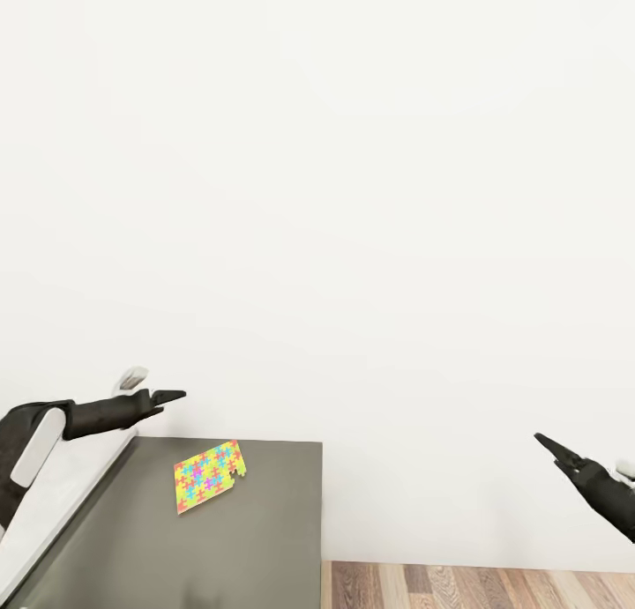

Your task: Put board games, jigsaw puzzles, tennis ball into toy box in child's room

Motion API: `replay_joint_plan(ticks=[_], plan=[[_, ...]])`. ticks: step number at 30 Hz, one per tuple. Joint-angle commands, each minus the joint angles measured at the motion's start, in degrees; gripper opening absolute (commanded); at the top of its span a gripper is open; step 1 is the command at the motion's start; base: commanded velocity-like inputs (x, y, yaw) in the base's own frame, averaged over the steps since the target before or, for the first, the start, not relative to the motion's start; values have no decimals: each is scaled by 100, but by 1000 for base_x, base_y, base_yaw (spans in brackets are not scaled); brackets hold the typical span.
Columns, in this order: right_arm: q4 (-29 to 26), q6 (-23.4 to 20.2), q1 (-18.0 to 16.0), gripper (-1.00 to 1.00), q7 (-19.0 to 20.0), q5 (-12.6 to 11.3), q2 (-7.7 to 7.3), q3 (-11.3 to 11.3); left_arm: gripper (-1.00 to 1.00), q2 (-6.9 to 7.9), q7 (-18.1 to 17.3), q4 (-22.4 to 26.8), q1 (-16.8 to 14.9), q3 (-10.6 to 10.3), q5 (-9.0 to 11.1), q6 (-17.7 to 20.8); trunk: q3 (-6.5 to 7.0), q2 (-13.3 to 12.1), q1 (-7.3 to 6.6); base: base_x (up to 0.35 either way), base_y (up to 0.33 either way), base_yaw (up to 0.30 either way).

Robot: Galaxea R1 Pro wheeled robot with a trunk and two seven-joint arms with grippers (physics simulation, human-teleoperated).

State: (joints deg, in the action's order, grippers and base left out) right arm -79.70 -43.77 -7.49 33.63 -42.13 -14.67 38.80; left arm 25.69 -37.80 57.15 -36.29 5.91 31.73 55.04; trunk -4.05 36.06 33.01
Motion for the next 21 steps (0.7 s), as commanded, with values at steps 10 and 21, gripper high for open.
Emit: replay_joint_plan(ticks=[10,21], plan=[[-487,-413,-394,100,-2771,-21,7,-1429,100,-1000,3504,-202,-46,-9,-31,-666,-11,10,2,0,0,0],[-791,-913,-595,100,-3508,-23,10,-1852,100,-1376,4955,-1032,-70,-29,-41,-1514,-22,10,2,0,0,0]])
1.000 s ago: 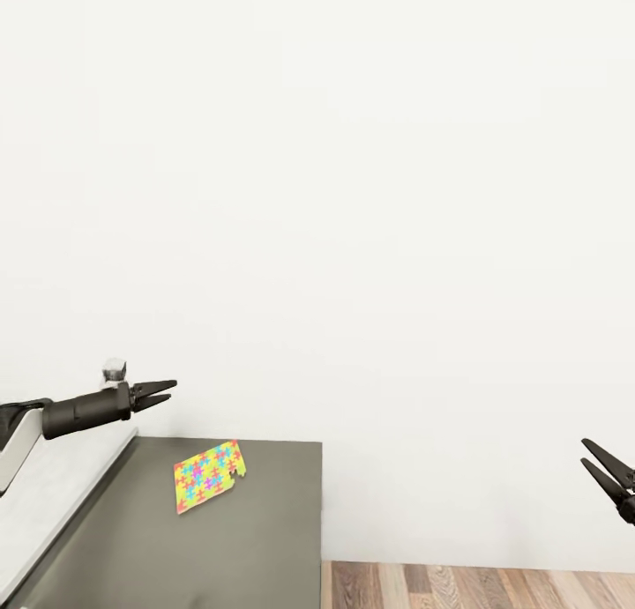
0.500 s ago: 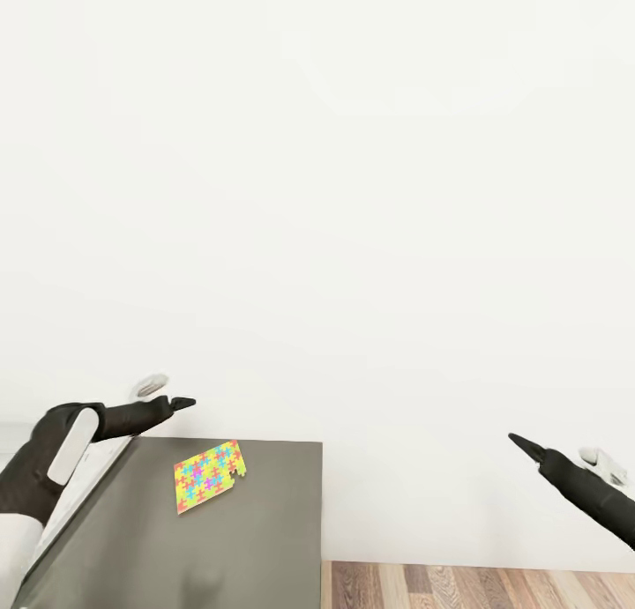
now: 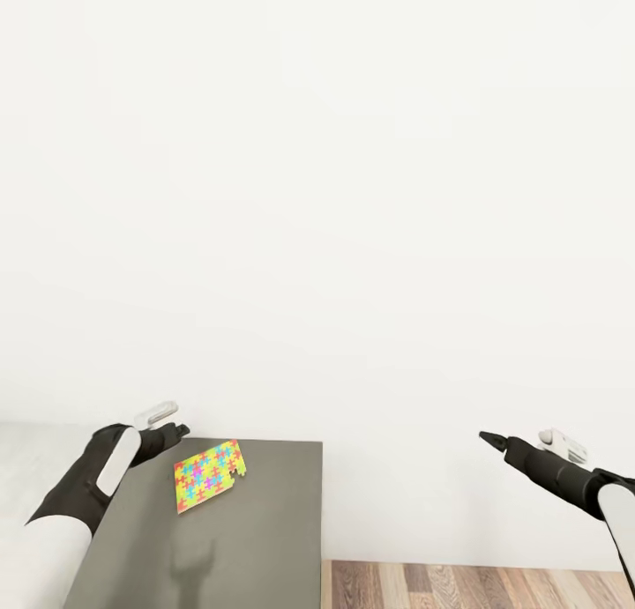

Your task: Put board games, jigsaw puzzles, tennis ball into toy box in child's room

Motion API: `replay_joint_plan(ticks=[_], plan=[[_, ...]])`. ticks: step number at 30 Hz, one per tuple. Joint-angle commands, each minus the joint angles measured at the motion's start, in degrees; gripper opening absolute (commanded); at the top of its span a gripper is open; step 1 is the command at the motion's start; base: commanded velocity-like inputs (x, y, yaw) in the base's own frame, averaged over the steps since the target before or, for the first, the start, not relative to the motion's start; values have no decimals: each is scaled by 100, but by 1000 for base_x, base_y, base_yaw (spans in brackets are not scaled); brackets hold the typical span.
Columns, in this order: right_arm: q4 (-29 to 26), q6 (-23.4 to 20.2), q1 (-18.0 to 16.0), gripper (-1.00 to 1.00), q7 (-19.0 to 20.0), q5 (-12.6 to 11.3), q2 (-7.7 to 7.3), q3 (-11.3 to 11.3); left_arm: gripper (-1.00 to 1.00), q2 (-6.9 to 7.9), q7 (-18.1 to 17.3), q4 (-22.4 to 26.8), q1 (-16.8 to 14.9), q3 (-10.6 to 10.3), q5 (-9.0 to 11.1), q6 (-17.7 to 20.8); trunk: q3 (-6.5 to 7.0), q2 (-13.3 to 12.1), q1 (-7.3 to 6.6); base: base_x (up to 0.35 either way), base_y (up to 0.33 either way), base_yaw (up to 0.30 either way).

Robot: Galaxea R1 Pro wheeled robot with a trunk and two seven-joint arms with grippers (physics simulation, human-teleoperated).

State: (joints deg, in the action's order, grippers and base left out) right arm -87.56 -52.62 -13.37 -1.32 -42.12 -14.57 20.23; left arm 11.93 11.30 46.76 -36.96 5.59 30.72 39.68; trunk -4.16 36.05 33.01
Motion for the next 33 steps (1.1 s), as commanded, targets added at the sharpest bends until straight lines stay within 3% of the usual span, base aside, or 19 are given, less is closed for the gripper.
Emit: replay_joint_plan(ticks=[1,6,16,25,33], plan=[[-18,-33,-6,100,-18,-27,-1,1,100,-4,52,-1,-4,-1,63,10,-18,10,2,0,0,0],[-43,-44,-7,100,-31,-23,16,-14,100,-17,68,-12,-5,-19,65,-24,-60,10,2,0,0,0],[-17,-55,-15,100,-51,-24,-3,-19,100,-20,68,-4,-12,-268,53,-47,-154,10,2,84,0,0],[0,-55,-16,100,-60,-24,-11,-19,100,-20,96,0,-13,-782,26,-63,-238,10,2,118,0,0],[2,-55,-16,100,-61,-24,-7,-19,100,-10,104,0,-13,-853,23,-82,-314,10,2,5,0,0]])
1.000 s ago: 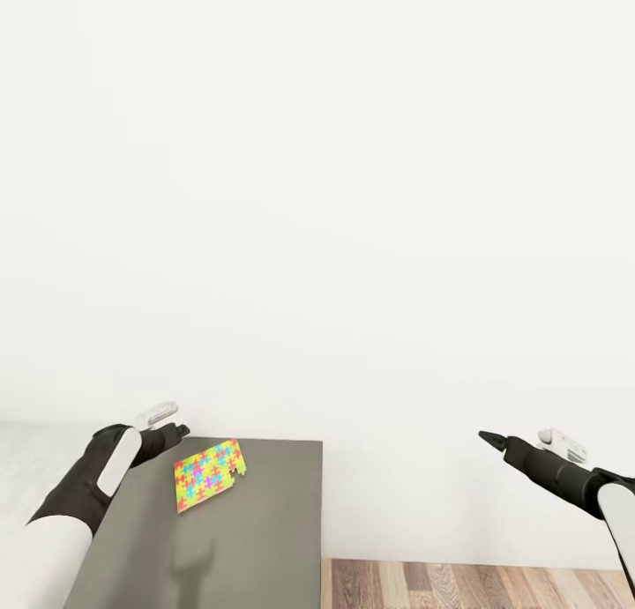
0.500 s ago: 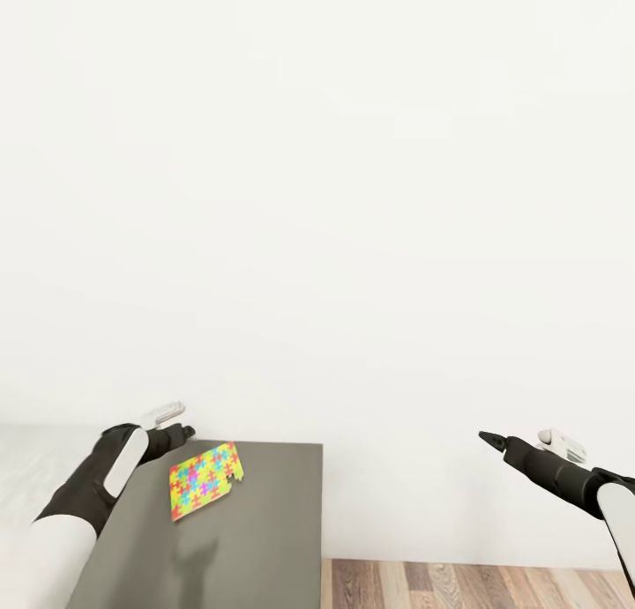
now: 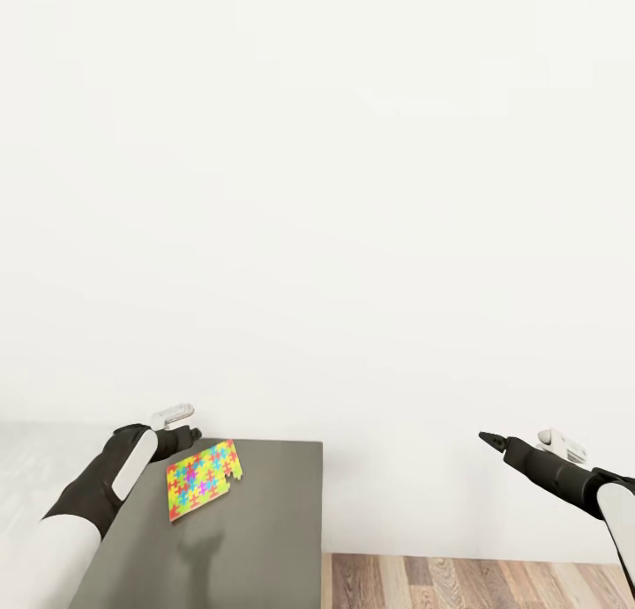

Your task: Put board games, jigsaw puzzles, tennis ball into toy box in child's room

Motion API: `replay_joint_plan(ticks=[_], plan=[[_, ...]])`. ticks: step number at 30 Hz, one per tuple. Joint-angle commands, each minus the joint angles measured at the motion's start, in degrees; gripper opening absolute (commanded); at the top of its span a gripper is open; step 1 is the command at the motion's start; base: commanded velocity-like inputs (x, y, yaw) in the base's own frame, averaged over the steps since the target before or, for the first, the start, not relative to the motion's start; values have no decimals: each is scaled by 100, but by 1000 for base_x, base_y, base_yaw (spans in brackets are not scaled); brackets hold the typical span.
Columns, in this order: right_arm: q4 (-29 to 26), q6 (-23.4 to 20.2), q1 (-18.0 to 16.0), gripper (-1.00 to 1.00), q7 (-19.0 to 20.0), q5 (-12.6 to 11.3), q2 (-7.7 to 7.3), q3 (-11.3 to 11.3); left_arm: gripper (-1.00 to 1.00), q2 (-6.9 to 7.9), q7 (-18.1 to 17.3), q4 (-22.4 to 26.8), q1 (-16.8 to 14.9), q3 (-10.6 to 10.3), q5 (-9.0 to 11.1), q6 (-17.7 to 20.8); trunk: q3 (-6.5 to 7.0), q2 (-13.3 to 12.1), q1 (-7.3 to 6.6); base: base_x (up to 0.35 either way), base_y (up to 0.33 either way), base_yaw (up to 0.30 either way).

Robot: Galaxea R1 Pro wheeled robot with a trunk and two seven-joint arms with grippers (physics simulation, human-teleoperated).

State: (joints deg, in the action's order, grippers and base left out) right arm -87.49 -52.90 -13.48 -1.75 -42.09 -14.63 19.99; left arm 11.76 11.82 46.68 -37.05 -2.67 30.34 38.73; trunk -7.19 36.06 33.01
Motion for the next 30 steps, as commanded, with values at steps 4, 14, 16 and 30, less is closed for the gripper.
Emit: replay_joint_plan(ticks=[4,14,16,30], plan=[[-5,-28,-6,100,-18,-28,1,-26,100,17,56,8,-4,-30,60,8,-49,10,2,0,0,0],[-5,-22,-6,100,-18,-28,1,-39,100,59,2,2,-4,-37,60,-248,-143,10,2,58,33,0],[-5,-21,-6,100,-18,-28,1,-39,100,66,-10,0,-4,-39,60,-259,-162,10,2,65,34,0],[-5,-19,-6,100,-18,-26,4,-41,100,523,-869,-52,-4,-39,62,-291,-294,10,2,9,5,0]])
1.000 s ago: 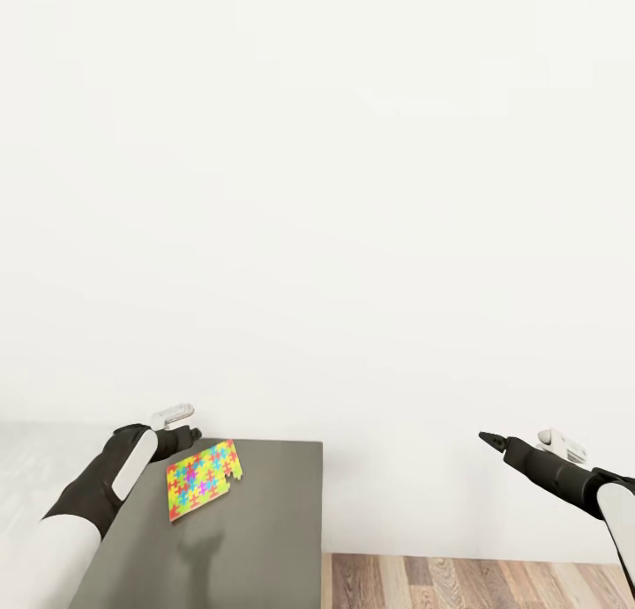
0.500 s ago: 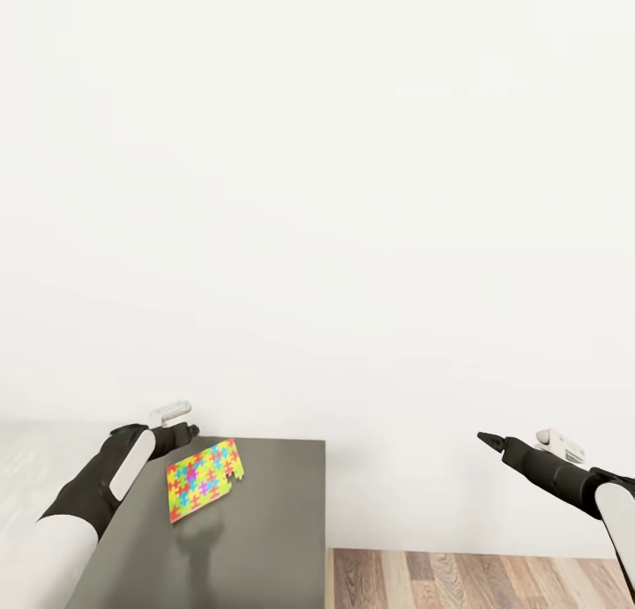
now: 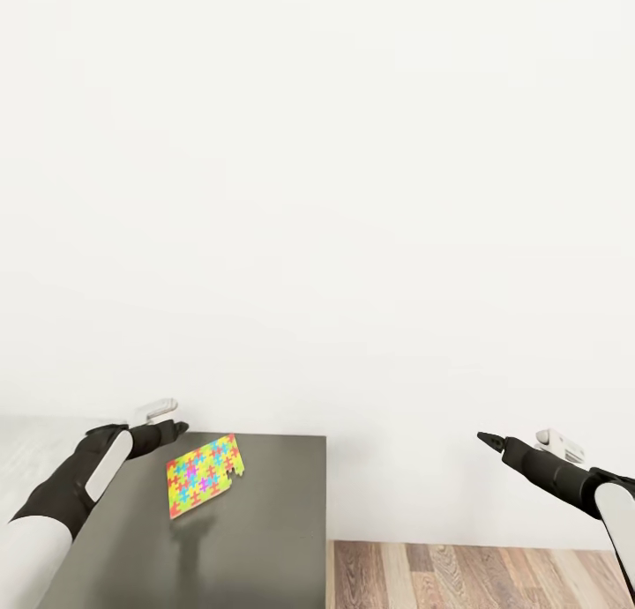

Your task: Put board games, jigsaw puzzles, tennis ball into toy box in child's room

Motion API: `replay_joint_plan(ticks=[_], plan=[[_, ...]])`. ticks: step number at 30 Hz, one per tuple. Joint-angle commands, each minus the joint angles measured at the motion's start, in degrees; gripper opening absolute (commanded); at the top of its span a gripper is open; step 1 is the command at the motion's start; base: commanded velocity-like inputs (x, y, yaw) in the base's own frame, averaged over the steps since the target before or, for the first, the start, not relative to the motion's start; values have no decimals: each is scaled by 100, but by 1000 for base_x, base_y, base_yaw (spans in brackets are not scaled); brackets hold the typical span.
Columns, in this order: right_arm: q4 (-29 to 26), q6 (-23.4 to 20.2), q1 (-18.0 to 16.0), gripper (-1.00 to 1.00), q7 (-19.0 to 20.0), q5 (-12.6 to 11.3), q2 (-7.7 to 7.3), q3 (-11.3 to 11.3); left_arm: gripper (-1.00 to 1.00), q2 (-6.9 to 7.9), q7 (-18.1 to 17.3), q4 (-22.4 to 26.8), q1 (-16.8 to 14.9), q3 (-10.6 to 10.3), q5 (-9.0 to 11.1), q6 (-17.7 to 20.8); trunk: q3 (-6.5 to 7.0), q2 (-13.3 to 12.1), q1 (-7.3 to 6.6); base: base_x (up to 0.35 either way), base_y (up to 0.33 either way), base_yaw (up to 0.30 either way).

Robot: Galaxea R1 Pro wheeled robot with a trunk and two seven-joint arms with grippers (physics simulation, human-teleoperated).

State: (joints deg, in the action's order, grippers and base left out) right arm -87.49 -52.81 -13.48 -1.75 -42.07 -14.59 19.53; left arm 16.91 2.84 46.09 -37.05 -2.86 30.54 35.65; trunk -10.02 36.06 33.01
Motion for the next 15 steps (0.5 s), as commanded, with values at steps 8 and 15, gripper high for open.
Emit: replay_joint_plan(ticks=[8,15], plan=[[-5,-28,-5,100,-18,-22,8,1,100,29,-319,-41,-4,-16,60,-302,-86,9,2,0,0,0],[-5,-28,-5,100,-18,-21,10,2,100,347,-1824,-154,-4,26,79,-382,-152,9,2,0,0,0]])
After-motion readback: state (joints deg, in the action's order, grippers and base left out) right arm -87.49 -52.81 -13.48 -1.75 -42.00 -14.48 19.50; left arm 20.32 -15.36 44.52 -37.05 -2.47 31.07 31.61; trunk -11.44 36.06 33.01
